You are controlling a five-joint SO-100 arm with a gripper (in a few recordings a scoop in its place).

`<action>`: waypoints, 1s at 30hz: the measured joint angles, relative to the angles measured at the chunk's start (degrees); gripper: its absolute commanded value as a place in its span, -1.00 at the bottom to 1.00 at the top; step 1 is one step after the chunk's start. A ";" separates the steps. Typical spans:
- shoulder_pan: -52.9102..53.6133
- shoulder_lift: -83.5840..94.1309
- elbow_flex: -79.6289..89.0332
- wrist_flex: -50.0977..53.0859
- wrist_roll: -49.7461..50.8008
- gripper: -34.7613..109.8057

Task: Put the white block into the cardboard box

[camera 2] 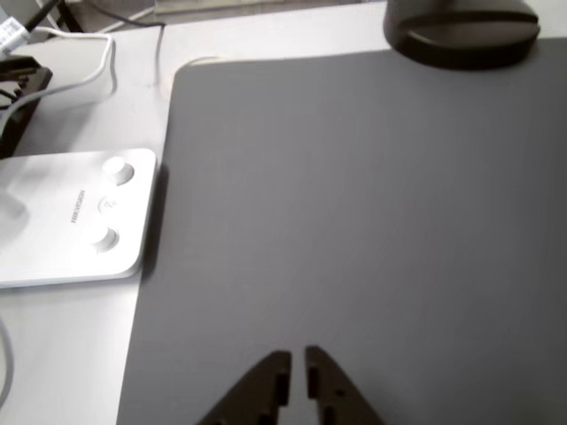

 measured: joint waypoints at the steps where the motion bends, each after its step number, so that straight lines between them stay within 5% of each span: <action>1: 0.00 1.05 0.26 0.70 -0.18 -0.54; 30: -0.18 14.15 3.87 30.67 0.79 -0.54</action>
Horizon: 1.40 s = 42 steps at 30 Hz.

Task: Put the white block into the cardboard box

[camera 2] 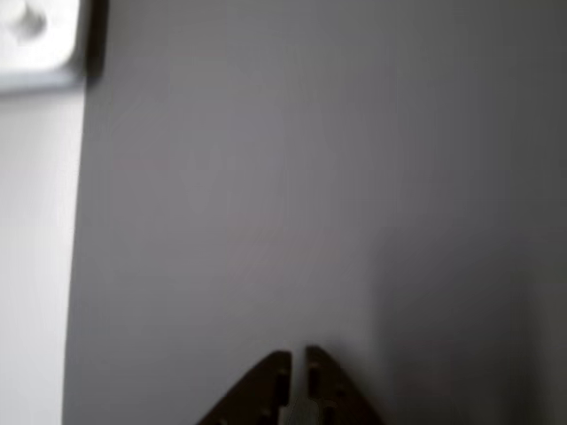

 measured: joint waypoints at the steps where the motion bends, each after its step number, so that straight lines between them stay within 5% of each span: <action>1: 0.00 0.00 0.18 0.18 0.18 -0.54; 42: 0.35 0.00 0.44 1.14 10.63 -0.54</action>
